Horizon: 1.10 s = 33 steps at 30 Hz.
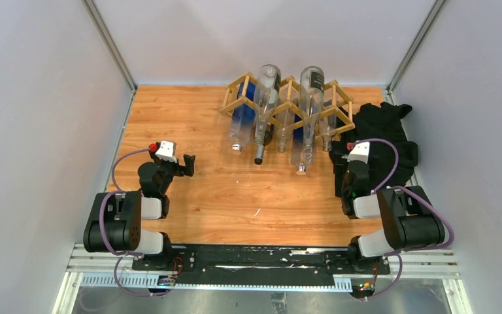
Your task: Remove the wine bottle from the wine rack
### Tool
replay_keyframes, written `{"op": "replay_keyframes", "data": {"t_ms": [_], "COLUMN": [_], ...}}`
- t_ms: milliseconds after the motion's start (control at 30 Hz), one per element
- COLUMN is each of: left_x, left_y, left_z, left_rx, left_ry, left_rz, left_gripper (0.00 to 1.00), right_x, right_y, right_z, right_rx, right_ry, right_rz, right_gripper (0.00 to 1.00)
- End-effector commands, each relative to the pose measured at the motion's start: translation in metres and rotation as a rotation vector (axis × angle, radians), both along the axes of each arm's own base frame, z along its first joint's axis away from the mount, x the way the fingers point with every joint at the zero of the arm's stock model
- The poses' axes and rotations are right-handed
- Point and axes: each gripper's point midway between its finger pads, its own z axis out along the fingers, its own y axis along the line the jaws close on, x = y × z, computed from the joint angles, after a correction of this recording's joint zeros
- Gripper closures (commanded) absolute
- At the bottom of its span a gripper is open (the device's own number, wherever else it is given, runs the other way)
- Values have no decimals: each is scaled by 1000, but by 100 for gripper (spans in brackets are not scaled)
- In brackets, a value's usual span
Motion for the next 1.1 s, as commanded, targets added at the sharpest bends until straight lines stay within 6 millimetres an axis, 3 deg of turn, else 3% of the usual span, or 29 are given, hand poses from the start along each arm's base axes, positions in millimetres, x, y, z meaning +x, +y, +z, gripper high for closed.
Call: {"op": "replay_keyframes", "data": {"t_ms": [0,1067], "left_x": [6,6], "left_y": [5,4], "left_z": [14,18], "left_rx": [16,16], "left_ry": [-54,-63], "left_rz": [18,10], "left_gripper": [0,0], "right_x": [2,2], "right_y": [1,2], "right_z": [6,5], "right_rx": [12,13], "right_ry": [-29,-26], "right_rz": [-2,-2], "right_gripper": [0,0]}}
